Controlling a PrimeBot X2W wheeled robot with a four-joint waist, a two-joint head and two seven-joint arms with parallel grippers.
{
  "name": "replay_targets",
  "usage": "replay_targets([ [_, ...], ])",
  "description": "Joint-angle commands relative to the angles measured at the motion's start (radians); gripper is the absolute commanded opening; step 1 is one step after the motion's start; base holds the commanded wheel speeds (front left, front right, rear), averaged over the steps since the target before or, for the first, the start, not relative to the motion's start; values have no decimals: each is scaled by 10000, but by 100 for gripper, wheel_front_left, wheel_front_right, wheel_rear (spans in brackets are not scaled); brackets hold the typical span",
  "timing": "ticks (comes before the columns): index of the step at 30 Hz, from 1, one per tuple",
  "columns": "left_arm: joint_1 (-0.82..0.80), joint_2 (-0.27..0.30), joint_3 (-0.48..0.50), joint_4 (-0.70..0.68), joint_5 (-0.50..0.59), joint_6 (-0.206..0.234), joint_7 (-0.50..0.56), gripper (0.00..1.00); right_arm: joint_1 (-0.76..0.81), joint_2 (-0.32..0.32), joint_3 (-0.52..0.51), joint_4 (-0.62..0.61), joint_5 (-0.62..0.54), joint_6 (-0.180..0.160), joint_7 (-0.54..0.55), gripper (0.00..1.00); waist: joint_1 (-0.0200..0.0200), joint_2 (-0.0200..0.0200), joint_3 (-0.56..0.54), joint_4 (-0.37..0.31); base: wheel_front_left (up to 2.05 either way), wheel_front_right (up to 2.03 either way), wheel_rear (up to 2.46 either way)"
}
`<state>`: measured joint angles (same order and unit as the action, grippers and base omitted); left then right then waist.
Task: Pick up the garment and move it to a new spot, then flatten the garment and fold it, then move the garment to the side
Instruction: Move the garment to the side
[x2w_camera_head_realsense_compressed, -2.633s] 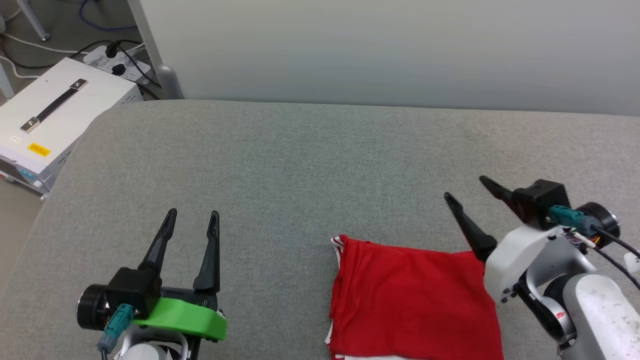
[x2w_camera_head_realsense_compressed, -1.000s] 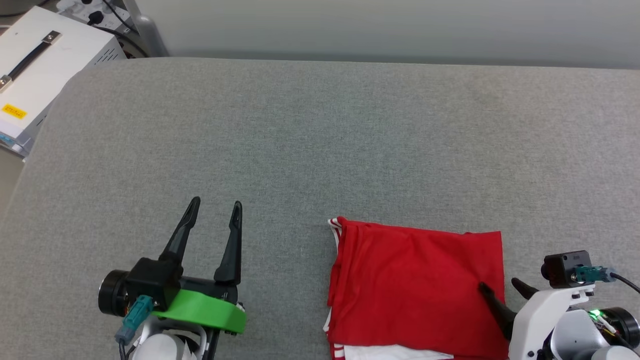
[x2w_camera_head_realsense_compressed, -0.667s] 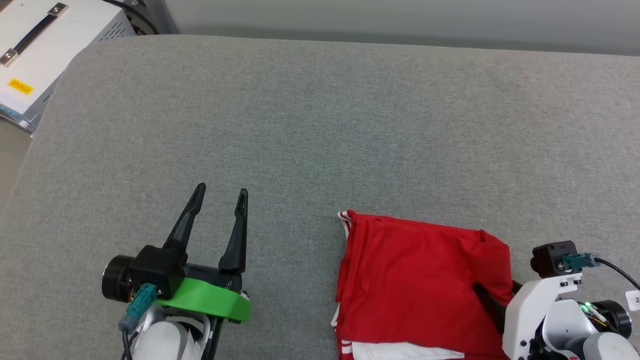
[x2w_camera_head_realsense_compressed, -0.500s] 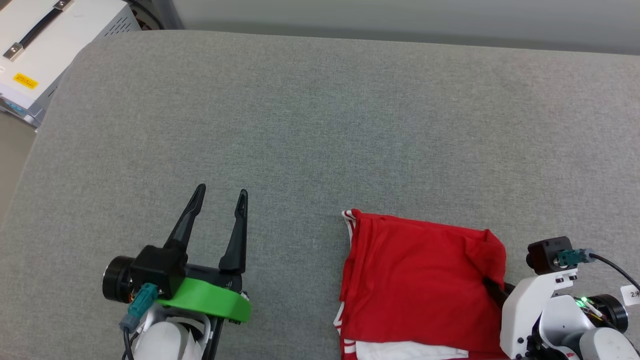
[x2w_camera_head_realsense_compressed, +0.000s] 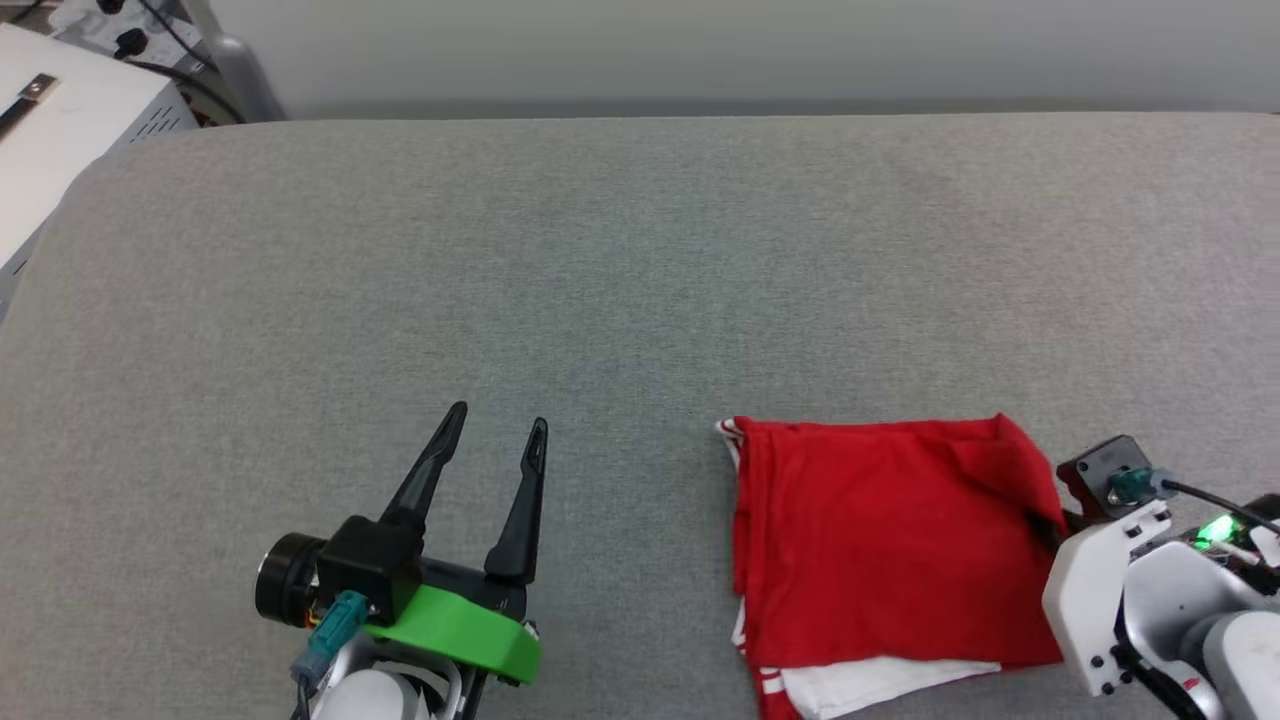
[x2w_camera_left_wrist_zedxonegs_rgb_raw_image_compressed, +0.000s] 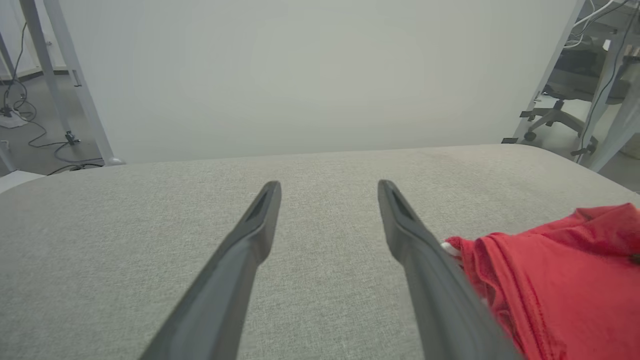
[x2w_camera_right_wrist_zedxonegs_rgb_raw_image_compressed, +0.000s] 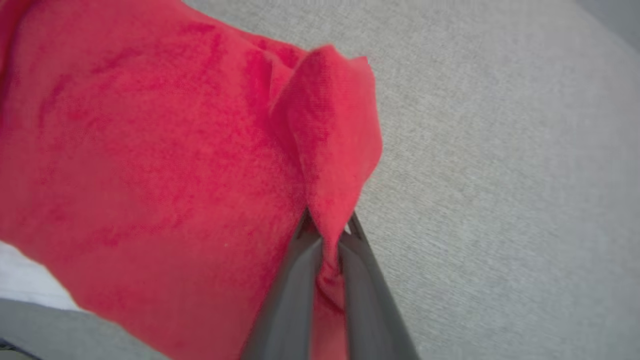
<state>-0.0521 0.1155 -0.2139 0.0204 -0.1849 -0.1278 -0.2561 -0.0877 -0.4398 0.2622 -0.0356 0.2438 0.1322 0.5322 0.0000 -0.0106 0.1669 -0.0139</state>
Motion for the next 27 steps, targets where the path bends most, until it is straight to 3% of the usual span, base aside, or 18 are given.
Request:
replay_targets([
  [1, 92, -22, -73, -61, -49, -29, -57, 100, -334, -443, 123, -127, -190, -15, -17, 0, 0, 106, -135, -713, 0, 0, 0],
  [7, -58, 44, -289, -228, 15, -29, -57, 100, -900, -2209, 536, -146, -291, -15, 87, 0, 0, 106, 262, -1639, 0, 0, 0],
  [13, -525, 336, -533, -550, 152, -29, -57, 100, -1509, -3565, 154, 653, -129, -15, -514, 0, 0, 106, 1283, -2363, 0, 0, 0],
  [18, -1224, 848, -581, -991, 305, -29, -57, 100, -2167, -4058, -548, 2180, -152, -15, -1615, 0, 0, 106, 2502, -2605, 0, 0, 0],
  [27, -2414, 1807, -670, -2108, 456, -29, -57, 100, -3595, -3945, -2248, 5467, -709, -15, -3818, 0, 0, 106, 4382, -2280, 0, 0, 0],
])
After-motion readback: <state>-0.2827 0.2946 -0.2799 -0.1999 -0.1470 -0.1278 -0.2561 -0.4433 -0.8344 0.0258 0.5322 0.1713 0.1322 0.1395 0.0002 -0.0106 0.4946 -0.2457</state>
